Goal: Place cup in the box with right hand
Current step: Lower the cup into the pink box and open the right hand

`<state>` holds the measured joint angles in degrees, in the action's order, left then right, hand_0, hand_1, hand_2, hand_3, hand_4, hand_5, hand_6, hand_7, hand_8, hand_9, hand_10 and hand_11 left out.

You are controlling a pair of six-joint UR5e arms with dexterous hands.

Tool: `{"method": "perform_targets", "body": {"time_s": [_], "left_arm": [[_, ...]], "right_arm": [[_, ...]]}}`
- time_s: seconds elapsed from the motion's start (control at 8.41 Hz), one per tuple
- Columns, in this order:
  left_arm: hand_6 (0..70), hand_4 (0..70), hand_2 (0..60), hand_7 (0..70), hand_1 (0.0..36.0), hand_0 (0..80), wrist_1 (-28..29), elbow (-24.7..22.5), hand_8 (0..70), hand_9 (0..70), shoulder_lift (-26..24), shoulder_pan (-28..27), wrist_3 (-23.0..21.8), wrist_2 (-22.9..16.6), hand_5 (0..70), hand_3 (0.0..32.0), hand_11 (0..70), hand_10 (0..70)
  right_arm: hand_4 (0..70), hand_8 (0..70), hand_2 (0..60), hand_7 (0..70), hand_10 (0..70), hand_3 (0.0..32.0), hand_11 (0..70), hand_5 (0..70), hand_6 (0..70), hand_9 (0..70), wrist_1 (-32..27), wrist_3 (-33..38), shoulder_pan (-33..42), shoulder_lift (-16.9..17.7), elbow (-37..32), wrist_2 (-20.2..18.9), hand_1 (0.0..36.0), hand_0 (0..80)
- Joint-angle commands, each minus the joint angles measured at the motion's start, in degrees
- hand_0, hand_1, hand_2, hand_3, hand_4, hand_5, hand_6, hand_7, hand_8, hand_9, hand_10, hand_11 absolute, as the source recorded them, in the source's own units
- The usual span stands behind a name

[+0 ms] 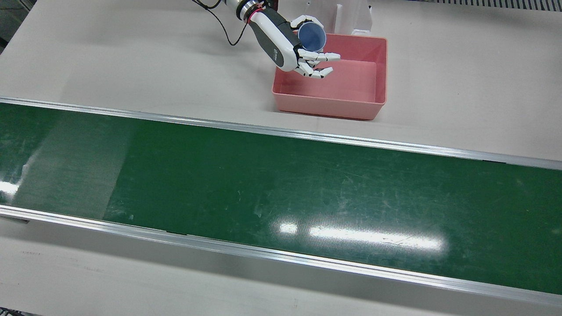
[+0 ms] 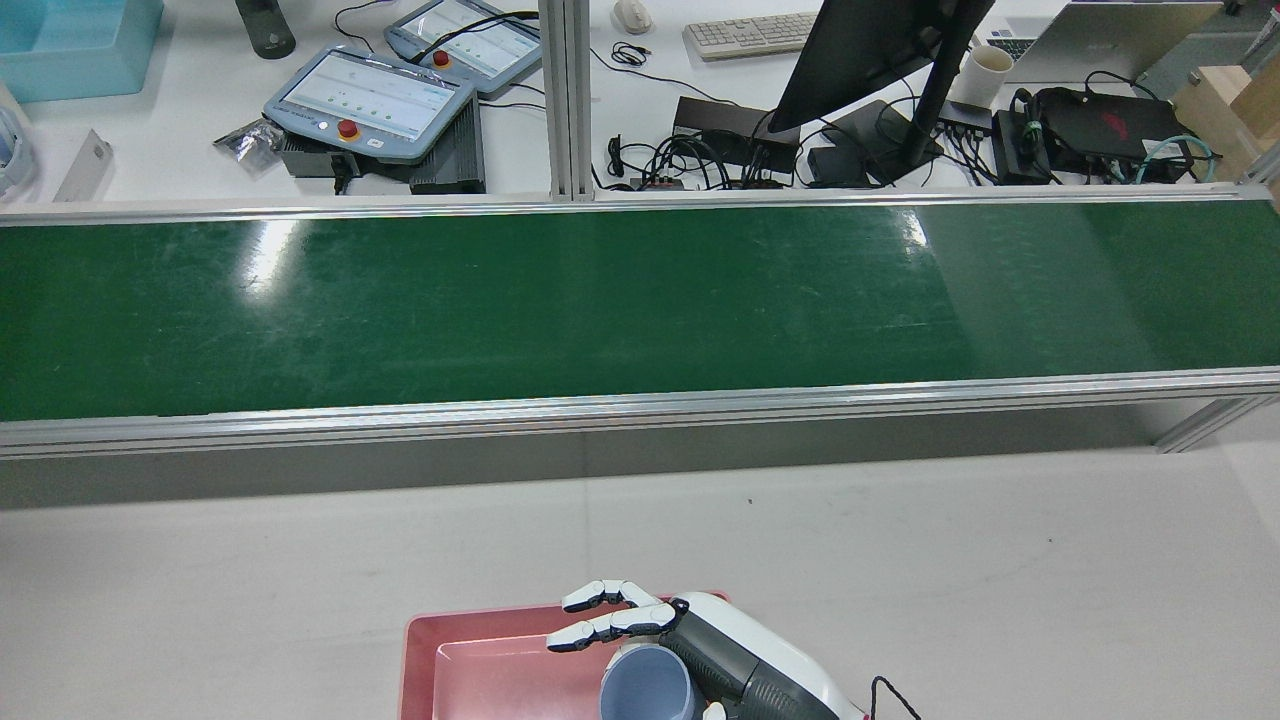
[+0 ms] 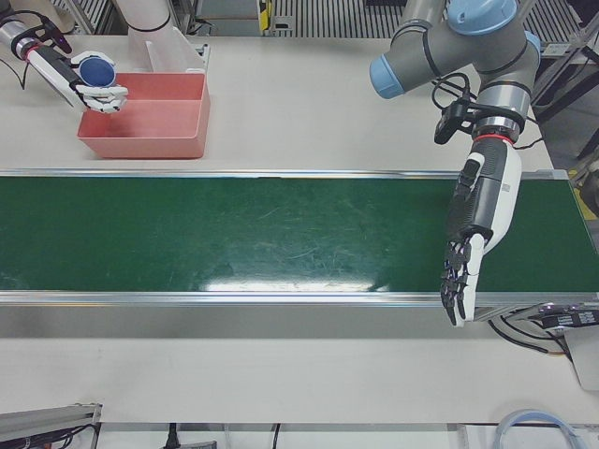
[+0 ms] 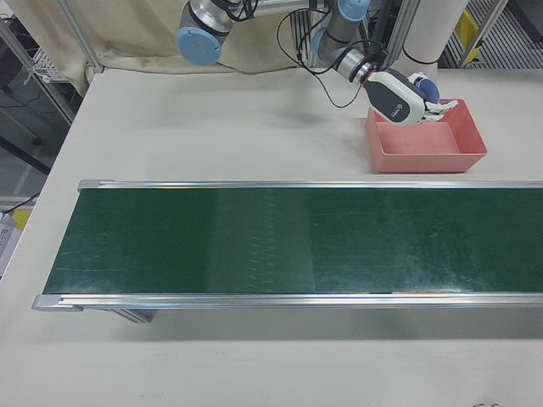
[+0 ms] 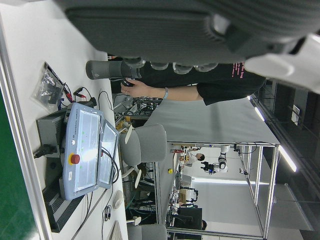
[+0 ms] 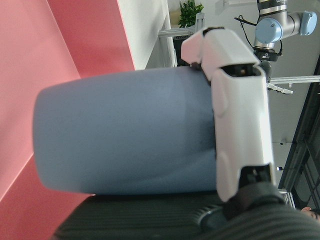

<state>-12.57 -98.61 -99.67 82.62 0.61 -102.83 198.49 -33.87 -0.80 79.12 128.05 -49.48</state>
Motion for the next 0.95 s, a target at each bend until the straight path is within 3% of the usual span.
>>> {"method": "perform_targets", "body": {"time_s": [0.0, 0.12, 0.24, 0.36, 0.59, 0.71, 0.83], "left_arm": [[0.0, 0.0, 0.0, 0.0, 0.0, 0.0, 0.0, -0.1, 0.0, 0.0, 0.0, 0.0, -0.1, 0.0, 0.0, 0.0, 0.0, 0.0], [0.0, 0.0, 0.0, 0.0, 0.0, 0.0, 0.0, -0.1, 0.0, 0.0, 0.0, 0.0, 0.0, 0.0, 0.0, 0.0, 0.0, 0.0], [0.0, 0.0, 0.0, 0.0, 0.0, 0.0, 0.0, -0.1, 0.0, 0.0, 0.0, 0.0, 0.0, 0.0, 0.0, 0.0, 0.0, 0.0], [0.0, 0.0, 0.0, 0.0, 0.0, 0.0, 0.0, -0.1, 0.0, 0.0, 0.0, 0.0, -0.1, 0.0, 0.0, 0.0, 0.0, 0.0], [0.0, 0.0, 0.0, 0.0, 0.0, 0.0, 0.0, 0.0, 0.0, 0.0, 0.0, 0.0, 0.0, 0.0, 0.0, 0.0, 0.0, 0.0], [0.0, 0.0, 0.0, 0.0, 0.0, 0.0, 0.0, 0.0, 0.0, 0.0, 0.0, 0.0, -0.1, 0.0, 0.0, 0.0, 0.0, 0.0], [0.0, 0.0, 0.0, 0.0, 0.0, 0.0, 0.0, 0.0, 0.0, 0.0, 0.0, 0.0, 0.0, 0.0, 0.0, 0.0, 0.0, 0.0]], "right_arm": [[10.7, 0.0, 0.0, 14.9, 0.0, 0.0, 0.0, 6.3, 4.3, 1.5, -0.6, 0.1, -0.1, -0.1, -0.5, 0.1, 17.3, 66.3], [12.4, 0.0, 0.0, 16.4, 0.0, 0.0, 0.0, 5.8, 4.4, 1.8, -0.6, 0.1, 0.0, -0.2, -0.4, 0.2, 15.5, 63.5], [10.0, 0.0, 1.2, 18.3, 0.0, 0.0, 0.0, 5.9, 4.8, 2.2, -0.6, 0.1, 0.0, -0.2, -0.4, 0.2, 18.2, 61.6], [12.2, 0.0, 0.0, 18.9, 0.0, 0.0, 0.0, 6.2, 5.1, 2.3, -0.6, 0.1, 0.0, -0.2, -0.4, 0.2, 17.3, 63.4], [8.9, 0.1, 3.8, 21.6, 0.0, 0.0, 0.0, 6.6, 5.6, 2.9, -0.6, 0.1, -0.1, -0.3, -0.3, 0.1, 21.4, 62.0], [12.7, 0.1, 0.0, 22.9, 0.0, 0.0, 0.0, 6.5, 5.8, 3.1, -0.6, 0.1, 0.0, -0.4, -0.3, 0.1, 18.5, 63.6], [11.4, 0.2, 1.6, 23.4, 0.0, 0.0, 0.0, 6.7, 6.0, 3.2, -0.6, 0.2, 0.1, -0.3, 0.9, 0.0, 20.5, 63.3]]}}
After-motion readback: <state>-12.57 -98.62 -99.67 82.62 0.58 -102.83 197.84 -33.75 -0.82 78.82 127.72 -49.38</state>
